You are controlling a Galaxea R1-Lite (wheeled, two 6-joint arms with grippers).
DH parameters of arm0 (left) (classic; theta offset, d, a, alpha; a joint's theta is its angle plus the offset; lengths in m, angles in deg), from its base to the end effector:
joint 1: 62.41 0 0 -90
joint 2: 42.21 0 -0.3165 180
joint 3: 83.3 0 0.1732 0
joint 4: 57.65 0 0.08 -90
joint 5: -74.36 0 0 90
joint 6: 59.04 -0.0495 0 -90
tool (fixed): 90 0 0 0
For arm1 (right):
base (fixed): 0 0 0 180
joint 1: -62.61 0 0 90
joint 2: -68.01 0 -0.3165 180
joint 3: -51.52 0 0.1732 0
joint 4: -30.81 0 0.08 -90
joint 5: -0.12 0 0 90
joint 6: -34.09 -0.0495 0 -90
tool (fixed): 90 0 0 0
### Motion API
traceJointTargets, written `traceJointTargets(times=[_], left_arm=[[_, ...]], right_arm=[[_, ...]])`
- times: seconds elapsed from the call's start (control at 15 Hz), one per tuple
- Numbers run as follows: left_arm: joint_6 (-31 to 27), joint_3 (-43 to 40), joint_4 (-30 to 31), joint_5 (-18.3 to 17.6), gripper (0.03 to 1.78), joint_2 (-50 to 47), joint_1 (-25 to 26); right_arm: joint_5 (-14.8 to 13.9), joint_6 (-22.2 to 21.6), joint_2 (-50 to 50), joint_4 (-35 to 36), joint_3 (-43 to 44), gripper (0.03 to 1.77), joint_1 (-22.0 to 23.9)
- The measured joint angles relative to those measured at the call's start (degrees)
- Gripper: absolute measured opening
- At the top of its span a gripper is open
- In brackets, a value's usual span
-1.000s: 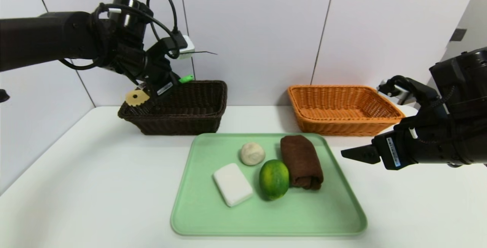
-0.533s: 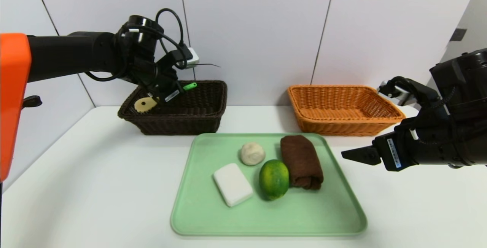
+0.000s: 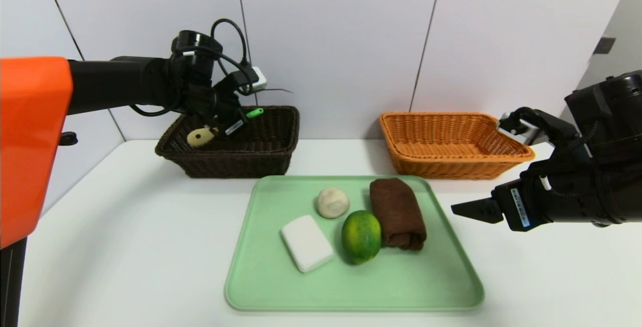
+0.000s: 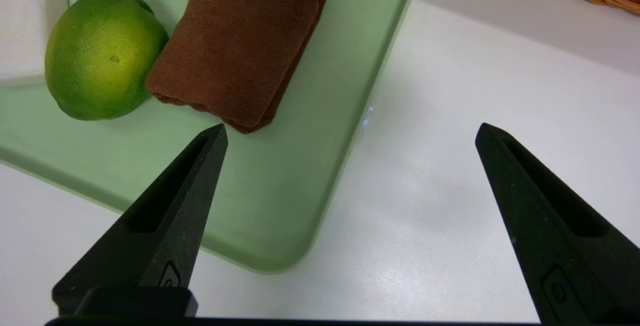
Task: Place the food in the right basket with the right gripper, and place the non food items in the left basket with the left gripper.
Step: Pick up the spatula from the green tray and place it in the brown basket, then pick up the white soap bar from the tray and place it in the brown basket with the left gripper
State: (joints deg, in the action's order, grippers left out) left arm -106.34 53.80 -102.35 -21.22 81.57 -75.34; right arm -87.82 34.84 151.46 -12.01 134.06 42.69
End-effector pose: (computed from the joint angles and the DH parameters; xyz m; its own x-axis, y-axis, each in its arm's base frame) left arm 0.4423 -0.1065 0.2357 0.8064 -0.2849 -0.5182 0.5789 0.5596 0.5931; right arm 0.2162 0.0803 0.2222 0.6667 0.2798 -0.6908 -0.3734 0.9275 0.0154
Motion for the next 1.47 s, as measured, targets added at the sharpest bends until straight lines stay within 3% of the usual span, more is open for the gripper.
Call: traceJointTargets(times=[0.47,0.53,0.73,0.93,1.13,1.47], left_arm=[[0.15,0.0,2.26,1.48,0.12,2.38,0.46],[0.2,0.0,2.26,1.49,0.21,2.57,0.5],[0.44,0.0,2.95,1.54,0.7,2.67,0.61],[2.24,0.0,4.85,1.56,1.01,2.62,0.61],[8.67,0.0,4.96,1.6,1.25,1.35,0.55],[23.02,-0.41,2.65,1.78,1.46,-4.02,0.48]], right_arm=[[0.0,0.02,-0.46,-0.06,-0.37,1.71,0.0],[0.0,0.02,-0.49,-0.02,-0.48,1.71,0.0],[0.05,0.02,-0.49,0.0,-0.69,1.71,0.0],[0.02,0.0,-0.49,0.11,-0.69,1.71,0.0],[0.02,-0.01,-0.9,0.11,-0.66,1.71,0.0],[-0.02,-0.04,-1.84,0.11,0.46,1.71,0.0]])
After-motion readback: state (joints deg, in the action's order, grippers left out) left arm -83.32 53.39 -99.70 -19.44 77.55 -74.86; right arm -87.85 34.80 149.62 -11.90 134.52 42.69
